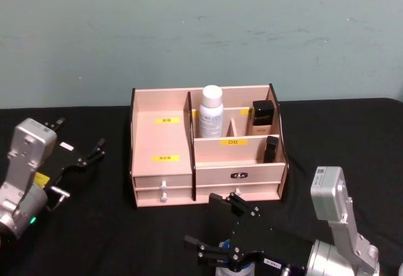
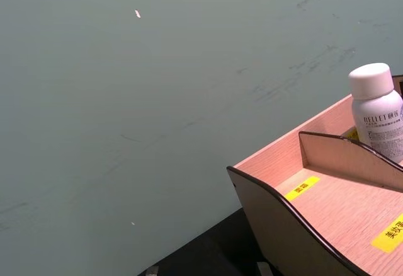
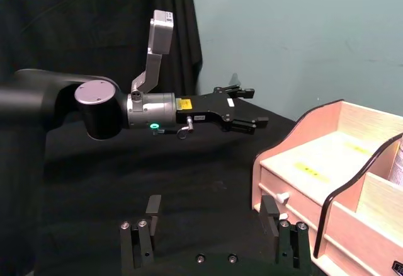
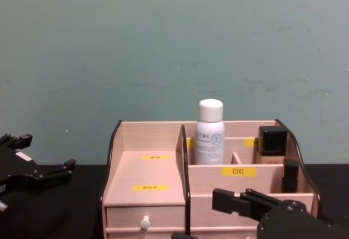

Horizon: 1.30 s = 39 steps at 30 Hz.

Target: Pick up the facial cleanser and watermelon frost from the table and place them into the tiered storage box.

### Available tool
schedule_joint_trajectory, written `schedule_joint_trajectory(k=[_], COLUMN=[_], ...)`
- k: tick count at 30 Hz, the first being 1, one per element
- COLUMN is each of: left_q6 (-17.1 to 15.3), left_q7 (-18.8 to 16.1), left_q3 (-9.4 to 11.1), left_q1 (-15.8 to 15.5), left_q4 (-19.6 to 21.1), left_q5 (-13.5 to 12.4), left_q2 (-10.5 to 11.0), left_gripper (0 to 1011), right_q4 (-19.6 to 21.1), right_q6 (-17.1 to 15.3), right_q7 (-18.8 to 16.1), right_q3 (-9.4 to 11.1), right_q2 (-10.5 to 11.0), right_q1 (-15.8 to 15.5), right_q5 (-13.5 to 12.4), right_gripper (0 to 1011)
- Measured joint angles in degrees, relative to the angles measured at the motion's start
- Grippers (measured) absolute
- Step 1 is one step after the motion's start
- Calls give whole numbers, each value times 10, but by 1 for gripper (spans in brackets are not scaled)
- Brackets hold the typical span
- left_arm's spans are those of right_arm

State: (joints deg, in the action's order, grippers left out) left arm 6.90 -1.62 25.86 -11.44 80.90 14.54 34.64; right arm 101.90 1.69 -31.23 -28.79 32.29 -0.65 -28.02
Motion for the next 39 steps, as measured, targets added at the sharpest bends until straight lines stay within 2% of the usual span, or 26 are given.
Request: schedule_joint_trajectory(k=[13, 23, 26, 39], left_q6=[0, 0, 0, 0], left_q7=[0, 0, 0, 0], left_q3=[0, 0, 0, 0], left_q1=[0, 0, 0, 0], left_q4=[0, 0, 0, 0], left_q5=[0, 0, 0, 0], left_q2=[0, 0, 0, 0], left_gripper=[1010, 1010, 1010, 1010], right_q4=[15, 36, 39, 38], right_q6=[-7, -36, -38, -37], right_q7=[-1, 8, 15, 12], right_q3=[5, 23, 28, 26], right_q2=[9, 37, 39, 38], right_q1=[1, 0, -1, 0], right_q5=[4, 6, 8, 8], right_gripper=[1003, 1003, 1002, 1002])
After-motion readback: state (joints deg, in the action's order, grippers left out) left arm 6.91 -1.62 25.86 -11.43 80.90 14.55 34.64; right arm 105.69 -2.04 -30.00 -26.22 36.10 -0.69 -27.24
